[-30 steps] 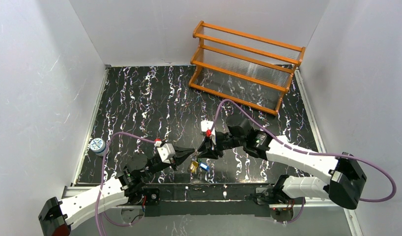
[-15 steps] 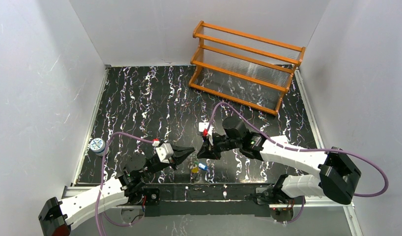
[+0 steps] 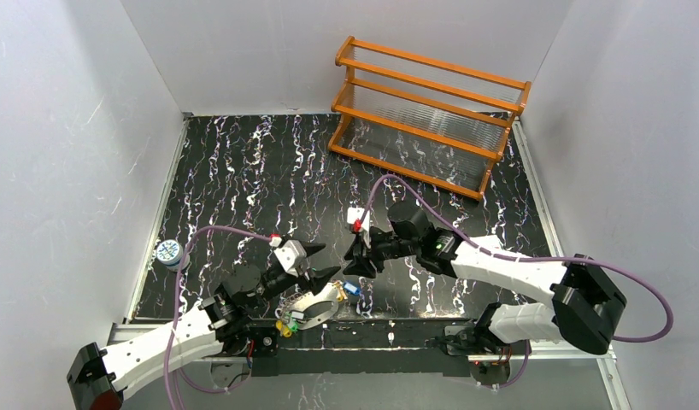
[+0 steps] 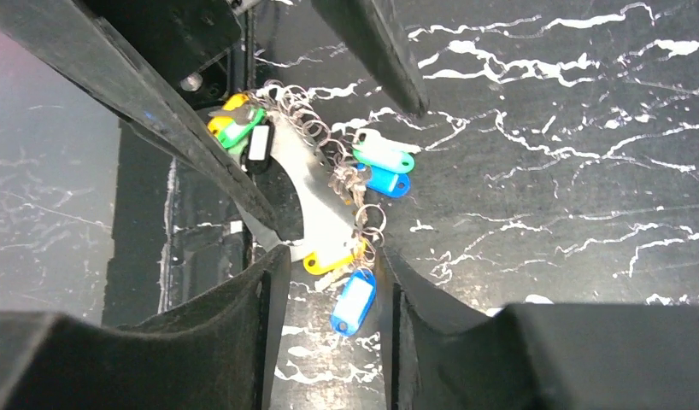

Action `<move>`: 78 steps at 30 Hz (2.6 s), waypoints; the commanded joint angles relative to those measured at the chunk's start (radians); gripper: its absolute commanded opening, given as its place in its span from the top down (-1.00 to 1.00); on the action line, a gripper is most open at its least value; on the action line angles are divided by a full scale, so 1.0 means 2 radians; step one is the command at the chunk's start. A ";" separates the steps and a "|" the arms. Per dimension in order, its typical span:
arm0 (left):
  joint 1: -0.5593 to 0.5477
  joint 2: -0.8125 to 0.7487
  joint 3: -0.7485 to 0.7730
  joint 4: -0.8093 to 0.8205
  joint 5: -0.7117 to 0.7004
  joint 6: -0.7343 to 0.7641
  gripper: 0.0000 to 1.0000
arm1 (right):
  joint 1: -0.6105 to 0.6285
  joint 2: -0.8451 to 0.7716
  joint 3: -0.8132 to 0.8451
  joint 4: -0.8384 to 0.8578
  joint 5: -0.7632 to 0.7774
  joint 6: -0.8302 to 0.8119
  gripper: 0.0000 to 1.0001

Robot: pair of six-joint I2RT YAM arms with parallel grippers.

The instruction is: Put the keys on the keyring

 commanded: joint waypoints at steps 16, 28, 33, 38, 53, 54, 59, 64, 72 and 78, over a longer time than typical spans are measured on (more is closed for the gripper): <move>0.067 0.091 0.104 -0.168 -0.192 -0.031 -0.97 | -0.200 0.043 -0.060 0.138 0.003 0.133 -0.86; 0.384 0.234 0.098 -0.075 -0.008 -0.045 -0.97 | -0.229 0.033 -0.118 0.240 0.301 0.090 -0.97; 0.425 0.319 0.102 -0.030 -0.024 -0.020 -0.97 | -0.240 0.035 -0.138 0.269 0.409 0.060 -0.97; 0.428 0.376 0.056 0.085 -0.070 0.000 -0.97 | -0.271 0.037 -0.155 0.300 0.439 0.037 -0.97; 0.432 0.462 0.033 0.275 -0.101 0.080 -0.97 | -0.330 0.103 -0.204 0.415 0.422 0.034 -0.97; 0.432 0.461 0.029 0.284 -0.094 0.063 -0.97 | -0.331 0.106 -0.211 0.430 0.417 0.027 -0.97; 0.433 0.573 0.011 0.437 -0.054 0.048 -0.97 | -0.334 0.107 -0.217 0.441 0.416 0.003 -0.97; 0.435 0.601 0.037 0.424 -0.059 0.043 -0.97 | -0.344 0.130 -0.235 0.508 0.415 -0.022 -0.97; 0.437 0.605 0.071 0.360 -0.119 0.017 -0.97 | -0.405 0.145 -0.223 0.502 0.379 0.032 -0.97; 0.437 0.605 0.074 0.357 -0.120 0.016 -0.97 | -0.471 0.175 -0.227 0.526 0.254 0.063 -0.97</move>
